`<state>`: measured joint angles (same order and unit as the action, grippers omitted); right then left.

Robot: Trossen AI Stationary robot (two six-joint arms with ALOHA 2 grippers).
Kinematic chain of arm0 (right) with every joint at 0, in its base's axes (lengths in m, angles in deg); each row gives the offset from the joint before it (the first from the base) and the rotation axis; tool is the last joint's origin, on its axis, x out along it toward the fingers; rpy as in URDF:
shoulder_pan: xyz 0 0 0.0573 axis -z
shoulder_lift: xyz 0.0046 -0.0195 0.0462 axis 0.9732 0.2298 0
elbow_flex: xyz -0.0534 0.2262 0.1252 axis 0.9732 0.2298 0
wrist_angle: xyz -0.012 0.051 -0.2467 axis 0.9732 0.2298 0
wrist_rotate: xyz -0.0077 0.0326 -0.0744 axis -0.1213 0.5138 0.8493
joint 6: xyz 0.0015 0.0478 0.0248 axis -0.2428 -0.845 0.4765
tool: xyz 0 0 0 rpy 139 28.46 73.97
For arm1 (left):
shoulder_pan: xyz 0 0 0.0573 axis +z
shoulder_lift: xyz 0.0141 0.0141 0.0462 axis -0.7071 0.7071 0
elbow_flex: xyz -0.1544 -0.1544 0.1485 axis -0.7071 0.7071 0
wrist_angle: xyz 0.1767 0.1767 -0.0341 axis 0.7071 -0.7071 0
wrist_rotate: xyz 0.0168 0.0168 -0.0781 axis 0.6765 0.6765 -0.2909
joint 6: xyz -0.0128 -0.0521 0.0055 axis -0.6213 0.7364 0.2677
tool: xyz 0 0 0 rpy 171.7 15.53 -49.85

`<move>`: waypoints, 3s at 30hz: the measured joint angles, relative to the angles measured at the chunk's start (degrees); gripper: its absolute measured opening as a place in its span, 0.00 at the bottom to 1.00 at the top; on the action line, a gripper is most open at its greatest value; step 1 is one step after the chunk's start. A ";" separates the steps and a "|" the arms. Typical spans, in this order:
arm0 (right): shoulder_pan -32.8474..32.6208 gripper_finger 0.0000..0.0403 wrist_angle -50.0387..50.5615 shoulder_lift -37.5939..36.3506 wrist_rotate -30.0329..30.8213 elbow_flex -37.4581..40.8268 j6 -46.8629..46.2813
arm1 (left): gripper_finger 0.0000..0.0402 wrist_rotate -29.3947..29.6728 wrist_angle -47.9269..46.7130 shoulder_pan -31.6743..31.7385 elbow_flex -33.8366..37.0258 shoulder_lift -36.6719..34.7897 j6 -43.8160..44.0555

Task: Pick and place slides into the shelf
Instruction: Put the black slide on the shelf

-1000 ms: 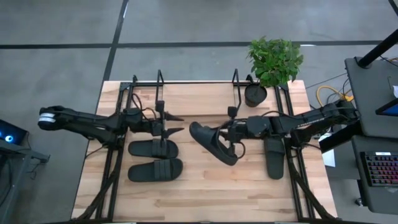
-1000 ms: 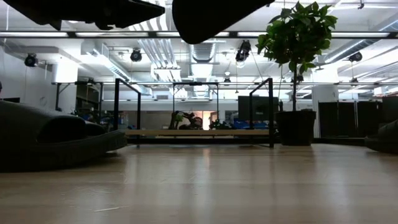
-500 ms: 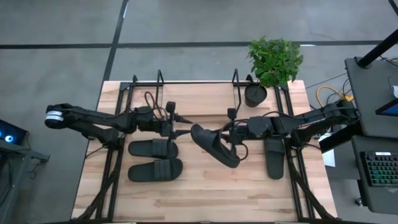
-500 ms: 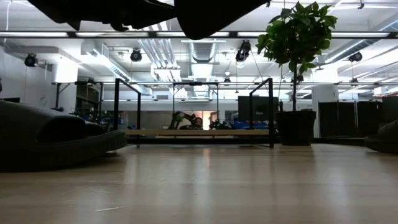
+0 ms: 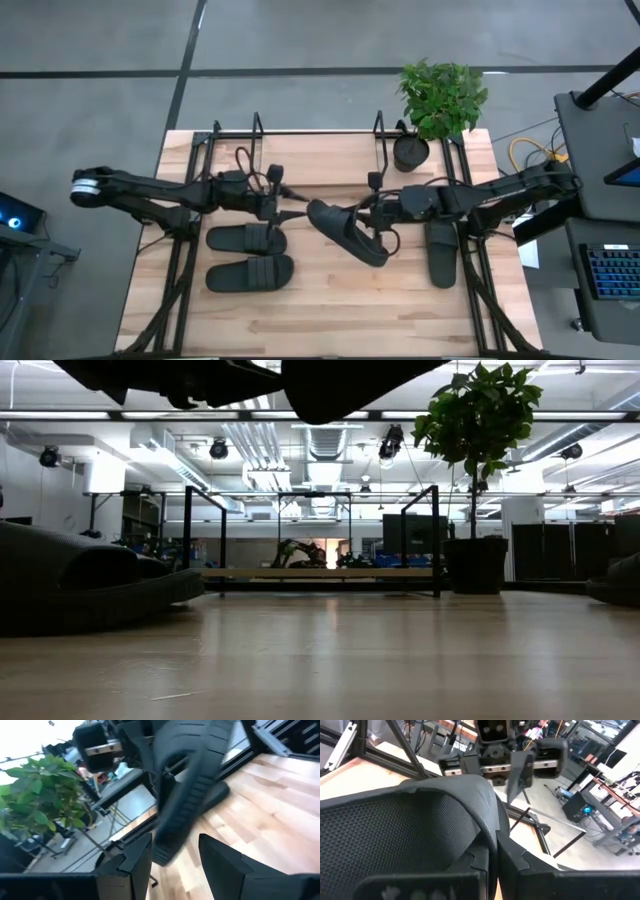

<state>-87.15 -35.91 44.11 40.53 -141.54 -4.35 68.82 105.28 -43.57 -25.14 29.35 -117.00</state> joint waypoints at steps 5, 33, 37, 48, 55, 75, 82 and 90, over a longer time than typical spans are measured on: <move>0.17 0.02 0.42 -0.29 -0.02 0.00 -0.09 | 0.37 -3.26 -2.19 0.02 -0.24 -1.39 1.50; 0.74 0.02 -0.45 -0.25 -1.97 0.00 -0.17 | 0.66 -6.58 3.65 2.32 -4.22 7.65 2.67; 0.74 0.02 -0.38 -0.25 -1.97 0.00 -0.29 | 0.59 -6.58 3.68 2.32 -6.02 9.48 2.33; 0.74 0.02 -0.30 -0.51 -1.63 -0.02 -0.18 | 0.16 -7.46 2.88 2.25 -6.14 8.80 -1.21; 0.74 0.05 -0.44 -0.60 -1.49 -0.07 1.13 | 0.04 -7.63 3.09 2.24 -5.94 8.57 -3.76; 0.12 0.41 3.42 -10.13 5.59 -0.02 3.43 | 0.04 -6.79 1.07 4.53 5.36 -5.78 -14.82; -5.67 0.46 6.04 -14.26 4.20 -0.04 5.64 | 0.04 -6.62 1.19 7.48 8.62 -12.95 -15.13; -11.09 0.50 7.77 -12.10 12.58 0.00 14.06 | 0.04 -6.92 0.81 7.74 9.90 -15.20 -13.77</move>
<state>-98.24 -28.14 32.01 53.12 -141.54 9.71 61.90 106.10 -35.83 -15.24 14.15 -130.77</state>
